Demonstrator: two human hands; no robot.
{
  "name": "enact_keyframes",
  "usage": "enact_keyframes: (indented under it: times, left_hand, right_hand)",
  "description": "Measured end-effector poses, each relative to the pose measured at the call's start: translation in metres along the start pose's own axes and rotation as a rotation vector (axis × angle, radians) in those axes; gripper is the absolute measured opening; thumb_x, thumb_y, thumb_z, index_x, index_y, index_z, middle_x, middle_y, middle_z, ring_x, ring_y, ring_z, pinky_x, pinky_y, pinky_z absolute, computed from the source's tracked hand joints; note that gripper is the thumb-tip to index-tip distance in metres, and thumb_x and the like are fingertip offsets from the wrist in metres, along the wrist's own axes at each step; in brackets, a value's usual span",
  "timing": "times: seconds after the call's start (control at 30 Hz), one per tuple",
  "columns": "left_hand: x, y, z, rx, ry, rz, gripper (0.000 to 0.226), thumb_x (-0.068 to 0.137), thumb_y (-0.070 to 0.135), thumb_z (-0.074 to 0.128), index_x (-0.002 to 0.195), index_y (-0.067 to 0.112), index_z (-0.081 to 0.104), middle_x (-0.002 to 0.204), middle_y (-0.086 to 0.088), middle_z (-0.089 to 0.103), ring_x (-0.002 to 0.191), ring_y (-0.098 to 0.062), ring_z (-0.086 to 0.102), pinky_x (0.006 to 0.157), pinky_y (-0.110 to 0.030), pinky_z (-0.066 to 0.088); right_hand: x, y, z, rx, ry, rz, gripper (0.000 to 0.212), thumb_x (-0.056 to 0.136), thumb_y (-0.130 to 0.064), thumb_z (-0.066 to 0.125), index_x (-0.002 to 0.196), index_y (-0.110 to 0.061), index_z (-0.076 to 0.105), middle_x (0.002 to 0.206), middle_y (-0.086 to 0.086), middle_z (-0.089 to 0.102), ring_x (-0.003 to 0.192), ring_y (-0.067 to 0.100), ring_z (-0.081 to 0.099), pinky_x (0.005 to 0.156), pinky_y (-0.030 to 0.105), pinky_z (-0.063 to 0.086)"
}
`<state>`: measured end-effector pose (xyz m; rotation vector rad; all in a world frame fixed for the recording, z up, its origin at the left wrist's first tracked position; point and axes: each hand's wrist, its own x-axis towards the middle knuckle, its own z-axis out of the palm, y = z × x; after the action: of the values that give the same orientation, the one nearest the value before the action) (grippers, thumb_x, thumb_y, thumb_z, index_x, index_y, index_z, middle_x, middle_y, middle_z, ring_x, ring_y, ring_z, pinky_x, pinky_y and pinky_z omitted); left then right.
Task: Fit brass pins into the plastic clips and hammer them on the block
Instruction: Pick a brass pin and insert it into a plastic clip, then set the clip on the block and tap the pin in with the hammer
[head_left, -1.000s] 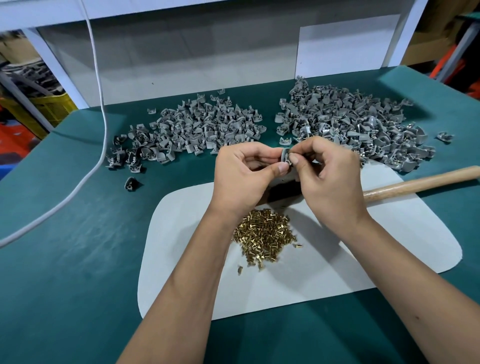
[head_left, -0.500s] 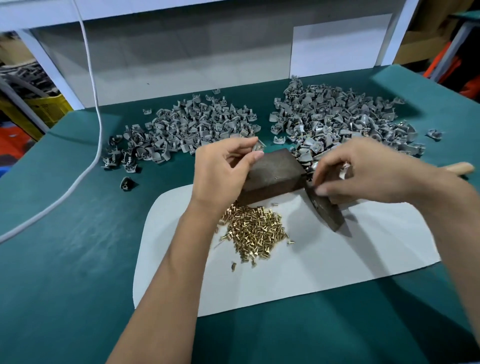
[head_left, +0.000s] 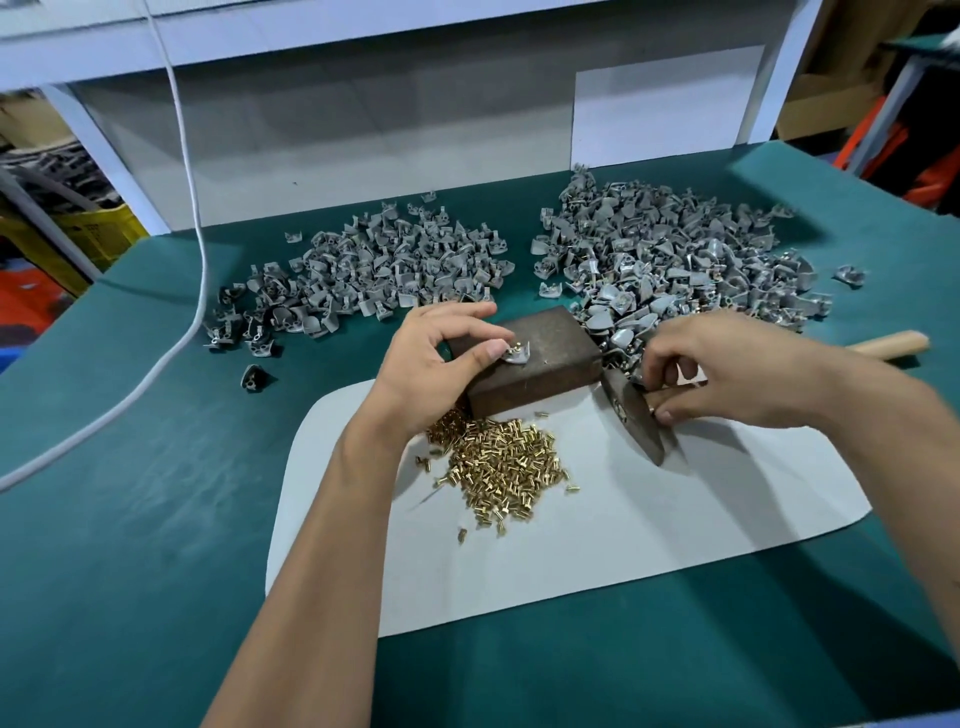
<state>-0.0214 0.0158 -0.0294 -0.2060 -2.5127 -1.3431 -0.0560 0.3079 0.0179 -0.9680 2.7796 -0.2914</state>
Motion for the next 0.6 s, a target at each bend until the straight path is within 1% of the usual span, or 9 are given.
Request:
enact_keyframes:
  times: [0.1,0.17,0.23,0.3,0.37,0.43,0.5,0.53,0.6]
  left_hand:
    - [-0.002,0.000,-0.002,-0.120,0.007,-0.048,0.012,0.086,0.014,0.082,0.096,0.020,0.082,0.126,0.004,0.071,0.124,-0.008,0.061,0.113,-0.042,0.045]
    - [-0.003,0.001,-0.001,-0.130,0.003,-0.058,0.014,0.082,0.011,0.084,0.092,0.020,0.080,0.127,0.004,0.070,0.120,-0.001,0.062,0.110,-0.031,0.046]
    - [-0.004,0.004,0.001,-0.127,0.003,-0.070,0.015,0.081,0.010,0.085,0.090,0.019,0.078,0.127,0.003,0.070,0.118,0.003,0.062,0.103,-0.019,0.045]
    - [-0.004,0.006,0.004,-0.125,0.007,-0.079,0.014,0.081,0.006,0.084,0.088,0.016,0.077,0.127,0.001,0.070,0.116,0.005,0.062,0.095,-0.009,0.045]
    - [-0.004,0.007,0.005,-0.140,0.003,-0.082,0.012,0.083,0.002,0.082,0.084,0.013,0.077,0.125,-0.002,0.070,0.111,0.009,0.063,0.085,-0.005,0.045]
    - [-0.004,0.008,0.006,-0.163,0.002,-0.094,0.010,0.083,0.000,0.081,0.082,0.010,0.076,0.124,-0.003,0.070,0.110,0.007,0.064,0.087,-0.011,0.050]
    - [-0.004,0.009,0.006,-0.180,0.001,-0.112,0.009,0.083,0.001,0.081,0.082,0.009,0.077,0.122,-0.003,0.072,0.113,-0.001,0.066,0.095,-0.026,0.055]
    - [-0.004,0.009,0.006,-0.181,0.002,-0.123,0.009,0.082,0.001,0.081,0.082,0.009,0.078,0.121,-0.003,0.072,0.114,-0.003,0.066,0.099,-0.032,0.055]
    - [-0.004,0.009,0.006,-0.185,0.003,-0.143,0.011,0.082,0.003,0.082,0.080,0.013,0.079,0.120,-0.001,0.073,0.113,-0.003,0.067,0.102,-0.037,0.054]
  right_hand:
    - [-0.004,0.003,-0.008,0.061,0.010,-0.039,0.018,0.084,-0.026,0.082,0.087,-0.031,0.066,0.091,-0.014,0.063,0.088,0.009,0.060,0.081,0.030,0.048]
    - [-0.008,0.001,-0.017,0.147,0.043,-0.060,0.010,0.086,-0.027,0.078,0.089,-0.029,0.069,0.090,-0.012,0.068,0.088,0.009,0.064,0.079,0.025,0.050]
    - [-0.010,-0.004,-0.028,0.225,0.074,-0.053,0.006,0.089,-0.033,0.071,0.093,-0.029,0.071,0.089,-0.011,0.071,0.086,0.010,0.067,0.079,0.029,0.053]
    - [-0.010,-0.012,-0.036,0.229,0.108,-0.032,0.021,0.094,-0.042,0.058,0.095,-0.026,0.070,0.084,-0.009,0.072,0.080,0.011,0.067,0.074,0.032,0.054]
    - [-0.008,-0.021,-0.035,0.293,0.131,-0.045,0.032,0.102,-0.040,0.044,0.088,-0.019,0.064,0.077,-0.010,0.073,0.069,0.006,0.068,0.065,0.023,0.052]
    - [-0.003,-0.032,-0.028,0.485,0.140,-0.056,0.034,0.109,-0.031,0.036,0.087,-0.012,0.055,0.075,-0.008,0.074,0.057,0.010,0.067,0.056,0.023,0.053]
    - [0.007,-0.041,-0.020,0.533,0.195,-0.017,0.031,0.110,-0.032,0.039,0.088,-0.014,0.051,0.072,-0.001,0.072,0.050,0.011,0.059,0.049,0.028,0.050]
    - [0.013,-0.044,-0.016,0.489,0.240,0.011,0.029,0.109,-0.035,0.042,0.087,-0.019,0.053,0.069,0.001,0.070,0.049,0.009,0.057,0.047,0.027,0.047]
    - [0.021,-0.049,-0.011,0.276,0.302,0.038,0.032,0.107,-0.040,0.045,0.080,-0.026,0.054,0.065,-0.004,0.064,0.050,0.007,0.059,0.045,0.022,0.042]
